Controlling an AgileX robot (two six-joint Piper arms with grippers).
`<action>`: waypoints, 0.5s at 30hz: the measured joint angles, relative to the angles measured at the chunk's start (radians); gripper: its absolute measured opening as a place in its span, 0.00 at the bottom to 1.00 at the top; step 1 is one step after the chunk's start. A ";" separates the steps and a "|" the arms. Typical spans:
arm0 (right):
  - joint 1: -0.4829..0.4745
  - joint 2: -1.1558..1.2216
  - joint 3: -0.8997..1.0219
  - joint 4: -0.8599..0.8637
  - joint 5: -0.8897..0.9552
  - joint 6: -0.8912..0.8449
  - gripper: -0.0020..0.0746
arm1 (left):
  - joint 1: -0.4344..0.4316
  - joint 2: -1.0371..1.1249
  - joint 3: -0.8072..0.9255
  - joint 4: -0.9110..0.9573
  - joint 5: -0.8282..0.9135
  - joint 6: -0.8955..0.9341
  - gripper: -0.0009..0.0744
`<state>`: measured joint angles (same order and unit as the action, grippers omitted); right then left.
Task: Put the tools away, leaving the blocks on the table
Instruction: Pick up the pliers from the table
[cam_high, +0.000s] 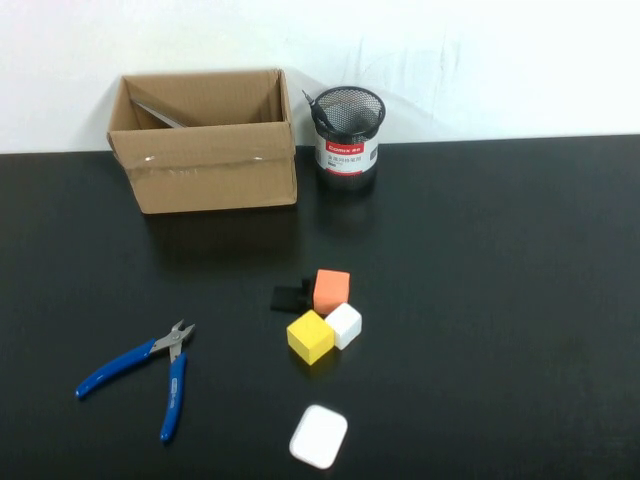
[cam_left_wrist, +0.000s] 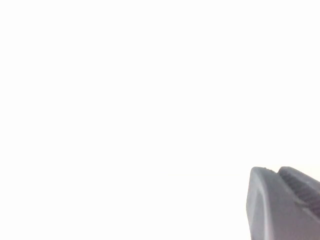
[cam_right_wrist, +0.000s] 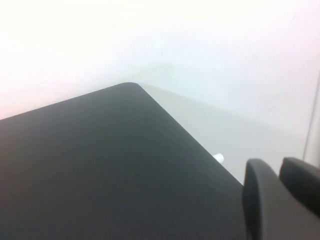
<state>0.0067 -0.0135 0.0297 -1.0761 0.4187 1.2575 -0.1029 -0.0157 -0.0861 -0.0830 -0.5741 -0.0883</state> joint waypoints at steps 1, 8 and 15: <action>0.000 0.000 0.000 0.000 0.000 0.000 0.06 | 0.000 0.007 -0.041 -0.043 0.031 0.040 0.01; 0.000 0.000 0.000 0.000 0.002 0.000 0.06 | 0.000 0.417 -0.405 -0.244 0.662 0.340 0.01; 0.000 0.000 0.000 0.000 0.002 0.000 0.06 | 0.000 0.922 -0.540 -0.241 0.851 0.395 0.01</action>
<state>0.0062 -0.0135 0.0297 -1.0761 0.4202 1.2575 -0.1029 0.9066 -0.6264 -0.3243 0.2772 0.3070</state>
